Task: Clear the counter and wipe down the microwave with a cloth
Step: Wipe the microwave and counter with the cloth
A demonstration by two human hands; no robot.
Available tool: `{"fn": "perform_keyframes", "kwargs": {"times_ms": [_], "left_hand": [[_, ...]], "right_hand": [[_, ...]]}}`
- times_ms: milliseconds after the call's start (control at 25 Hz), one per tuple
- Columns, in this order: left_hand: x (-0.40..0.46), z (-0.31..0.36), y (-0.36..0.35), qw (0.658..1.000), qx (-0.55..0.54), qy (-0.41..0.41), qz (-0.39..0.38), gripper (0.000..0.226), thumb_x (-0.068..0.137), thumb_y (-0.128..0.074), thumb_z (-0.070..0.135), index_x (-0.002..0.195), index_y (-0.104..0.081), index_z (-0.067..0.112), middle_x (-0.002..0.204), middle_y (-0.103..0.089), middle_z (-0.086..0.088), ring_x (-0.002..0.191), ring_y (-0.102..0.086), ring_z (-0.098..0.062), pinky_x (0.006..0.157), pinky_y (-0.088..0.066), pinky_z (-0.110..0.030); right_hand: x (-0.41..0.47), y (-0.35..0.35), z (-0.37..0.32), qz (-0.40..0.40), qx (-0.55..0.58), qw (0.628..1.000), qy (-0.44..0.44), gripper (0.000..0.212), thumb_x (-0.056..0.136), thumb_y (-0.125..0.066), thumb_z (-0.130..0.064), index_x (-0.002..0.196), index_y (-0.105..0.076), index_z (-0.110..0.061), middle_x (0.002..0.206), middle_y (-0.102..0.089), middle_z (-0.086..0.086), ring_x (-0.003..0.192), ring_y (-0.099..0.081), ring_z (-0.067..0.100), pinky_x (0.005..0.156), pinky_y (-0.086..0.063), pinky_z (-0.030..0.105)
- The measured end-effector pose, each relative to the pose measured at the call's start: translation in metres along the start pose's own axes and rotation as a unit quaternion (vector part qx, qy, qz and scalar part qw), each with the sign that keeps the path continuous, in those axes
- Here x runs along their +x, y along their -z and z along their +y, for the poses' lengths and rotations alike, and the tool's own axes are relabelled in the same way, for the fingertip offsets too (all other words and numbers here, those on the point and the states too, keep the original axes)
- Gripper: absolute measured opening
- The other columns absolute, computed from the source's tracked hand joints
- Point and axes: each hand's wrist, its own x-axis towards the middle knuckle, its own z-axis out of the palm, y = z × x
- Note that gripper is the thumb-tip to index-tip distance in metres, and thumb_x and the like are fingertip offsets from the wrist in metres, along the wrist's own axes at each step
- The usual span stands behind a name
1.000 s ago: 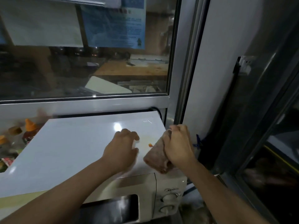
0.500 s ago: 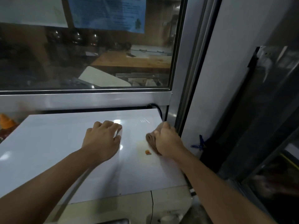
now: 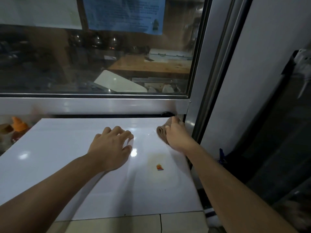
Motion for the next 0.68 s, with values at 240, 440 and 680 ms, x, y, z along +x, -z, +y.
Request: {"fn": "perform_keyframes", "kwargs": {"times_ms": [240, 440, 680], "left_hand": [[0.008, -0.011, 0.006, 0.999, -0.031, -0.021, -0.031, 0.040, 0.091, -0.047, 0.040, 0.130, -0.044, 0.035, 0.138, -0.040, 0.005, 0.122, -0.038, -0.024, 0.099, -0.040, -0.041], [0.022, -0.067, 0.022, 0.999, -0.027, 0.026, 0.010, 0.042, 0.090, -0.054, 0.035, 0.132, -0.048, 0.027, 0.139, -0.042, -0.001, 0.126, -0.038, -0.026, 0.101, -0.040, -0.042], [0.014, -0.116, 0.017, 0.997, 0.022, 0.074, 0.001, 0.042, 0.090, -0.046, 0.045, 0.130, -0.047, 0.034, 0.136, -0.045, -0.003, 0.123, -0.040, -0.028, 0.097, -0.040, -0.040]], "right_hand": [[-0.085, -0.006, 0.015, 0.039, -0.048, 0.995, 0.073, 0.043, 0.099, -0.032, -0.027, 0.137, -0.023, -0.008, 0.139, -0.031, 0.017, 0.119, -0.043, 0.028, 0.095, -0.037, 0.032], [-0.010, -0.003, -0.006, -0.018, -0.099, 0.995, 0.028, 0.058, 0.098, -0.031, -0.030, 0.148, -0.008, -0.009, 0.155, 0.006, 0.012, 0.143, -0.002, 0.032, 0.118, -0.013, 0.043], [0.030, -0.018, -0.015, 0.015, -0.184, 0.978, 0.101, 0.054, 0.095, -0.032, -0.033, 0.143, -0.024, -0.011, 0.155, -0.010, 0.009, 0.143, -0.001, 0.027, 0.117, -0.002, 0.041]]}}
